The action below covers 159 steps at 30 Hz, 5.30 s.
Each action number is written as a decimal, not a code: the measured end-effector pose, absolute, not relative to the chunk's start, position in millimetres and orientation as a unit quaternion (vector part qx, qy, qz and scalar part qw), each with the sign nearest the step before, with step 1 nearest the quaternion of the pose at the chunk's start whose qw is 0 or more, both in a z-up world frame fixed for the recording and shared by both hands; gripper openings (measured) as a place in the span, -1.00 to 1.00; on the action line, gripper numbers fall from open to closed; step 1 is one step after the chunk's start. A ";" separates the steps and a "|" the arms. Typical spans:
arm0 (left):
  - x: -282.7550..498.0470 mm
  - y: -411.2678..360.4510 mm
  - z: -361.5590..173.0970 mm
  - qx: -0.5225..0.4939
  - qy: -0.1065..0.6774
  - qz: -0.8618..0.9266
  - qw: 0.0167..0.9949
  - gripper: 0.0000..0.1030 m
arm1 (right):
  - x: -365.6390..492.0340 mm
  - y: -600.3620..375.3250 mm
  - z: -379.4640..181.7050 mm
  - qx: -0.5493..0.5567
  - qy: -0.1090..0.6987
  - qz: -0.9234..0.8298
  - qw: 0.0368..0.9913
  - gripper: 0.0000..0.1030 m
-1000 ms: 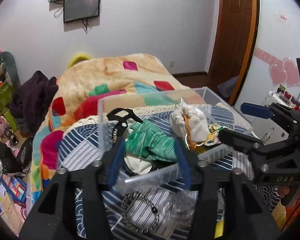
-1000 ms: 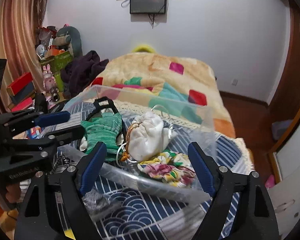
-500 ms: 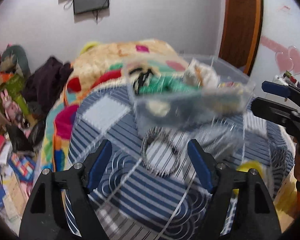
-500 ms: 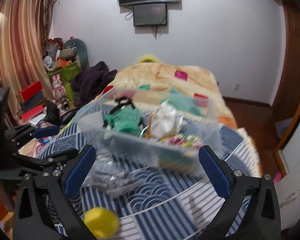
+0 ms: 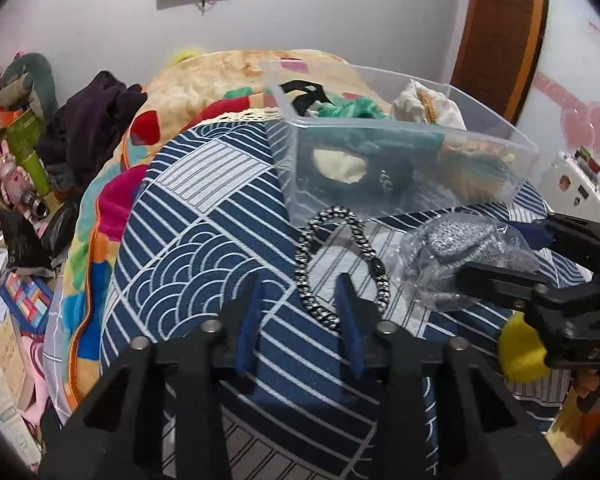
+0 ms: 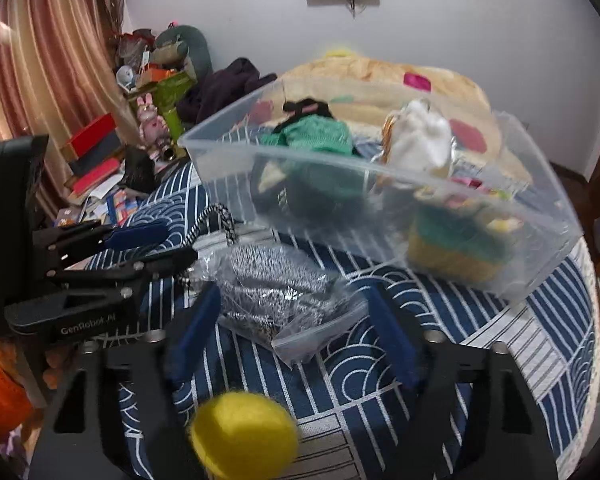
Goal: Organize soft objects
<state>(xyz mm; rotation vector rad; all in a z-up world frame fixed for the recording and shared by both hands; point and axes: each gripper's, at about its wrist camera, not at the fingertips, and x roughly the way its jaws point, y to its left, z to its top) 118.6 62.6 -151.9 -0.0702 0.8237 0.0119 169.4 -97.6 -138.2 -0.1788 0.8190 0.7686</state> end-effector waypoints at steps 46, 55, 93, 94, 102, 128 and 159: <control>194.1 51.4 -85.2 -0.012 0.332 -0.001 0.943 -0.89 | 218.0 -117.4 -96.2 -0.063 0.313 0.286 0.903 -0.42; 199.3 51.1 -95.5 -0.010 0.347 -0.001 0.938 -0.89 | 205.6 -136.0 -90.7 -0.056 0.304 0.281 0.909 0.30; 73.9 29.4 -105.1 -0.005 0.336 -0.034 0.941 -0.12 | 116.2 -132.4 -144.3 -0.064 0.375 0.375 0.845 -0.20; 74.5 30.5 -103.1 -0.007 0.333 -0.032 0.942 -0.12 | 116.6 -133.1 -139.2 -0.065 0.366 0.373 0.850 -0.20; 82.2 40.9 -79.9 -0.023 0.290 -0.013 0.957 0.01 | 140.9 -134.9 -90.4 -0.056 0.289 0.331 0.897 -0.19; 92.1 50.8 -58.2 -0.031 0.237 0.023 0.971 0.23 | 196.6 -99.4 -86.8 -0.075 0.311 0.325 0.890 0.29; 42.2 22.6 20.7 -0.039 0.126 -0.015 0.991 0.99 | 103.5 -186.5 4.2 -0.009 0.134 0.278 0.951 1.00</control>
